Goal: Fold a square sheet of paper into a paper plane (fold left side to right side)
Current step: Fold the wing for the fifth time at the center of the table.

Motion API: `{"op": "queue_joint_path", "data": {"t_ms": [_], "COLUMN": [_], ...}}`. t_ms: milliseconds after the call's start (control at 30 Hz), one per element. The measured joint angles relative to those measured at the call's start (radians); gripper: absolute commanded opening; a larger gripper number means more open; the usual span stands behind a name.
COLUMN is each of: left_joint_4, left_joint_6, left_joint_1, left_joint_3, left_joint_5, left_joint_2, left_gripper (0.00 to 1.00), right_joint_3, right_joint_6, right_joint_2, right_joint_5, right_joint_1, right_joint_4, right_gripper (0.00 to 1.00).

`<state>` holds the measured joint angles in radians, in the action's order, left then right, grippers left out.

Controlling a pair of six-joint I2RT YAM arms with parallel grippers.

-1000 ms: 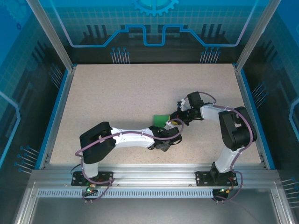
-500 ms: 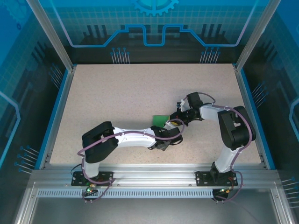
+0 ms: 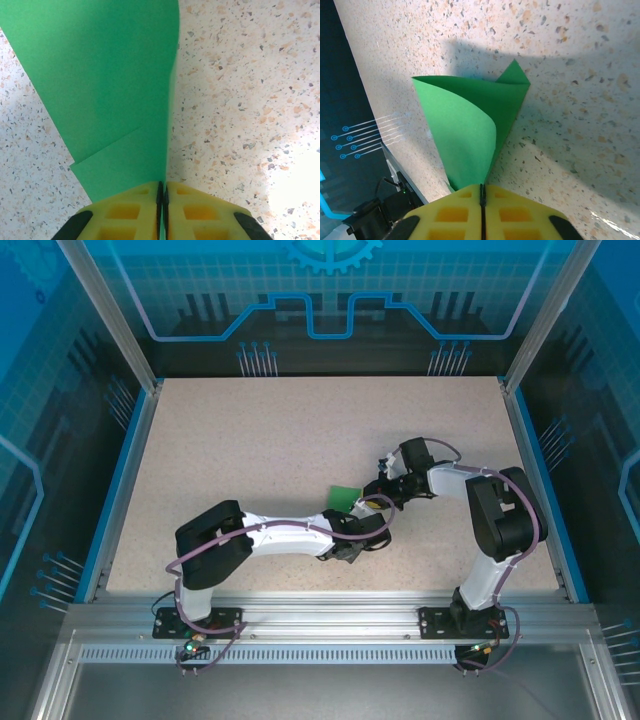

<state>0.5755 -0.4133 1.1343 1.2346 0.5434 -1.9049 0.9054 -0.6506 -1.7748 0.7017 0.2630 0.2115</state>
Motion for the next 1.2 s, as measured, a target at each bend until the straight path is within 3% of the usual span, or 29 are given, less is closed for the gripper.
{"op": "queue_joint_path", "data": {"t_ms": [100,233,400,800,1200], "left_joint_4": [0.0,-0.011,-0.05,-0.346,-0.716], "left_joint_6": [0.0,0.0,-0.001,-0.12,-0.297], "left_joint_1": [-0.003,-0.022,-0.072,-0.256,-0.366], "left_joint_3": [0.0,0.0,-0.018,-0.228,-0.429], "left_joint_5": [-0.018,-0.076,-0.191,-0.604,-0.896], "left_joint_2": [0.0,0.002,0.037,0.172,0.183], "left_gripper": [0.1,0.1,0.1,0.09,0.03], "right_joint_3": [-0.003,-0.044,-0.122,-0.388,-0.476], "right_joint_6": [0.011,0.029,0.066,0.08,0.014], "right_joint_2": [0.031,0.188,0.423,0.666,0.641], "right_joint_5": [-0.036,-0.108,-0.221,-0.293,-0.339], "right_joint_1": [-0.005,-0.037,-0.084,-0.072,0.075], "right_joint_4": [0.006,0.0,0.006,-0.032,-0.192], "right_gripper": [0.42,0.64,0.78,0.78,0.71]}}
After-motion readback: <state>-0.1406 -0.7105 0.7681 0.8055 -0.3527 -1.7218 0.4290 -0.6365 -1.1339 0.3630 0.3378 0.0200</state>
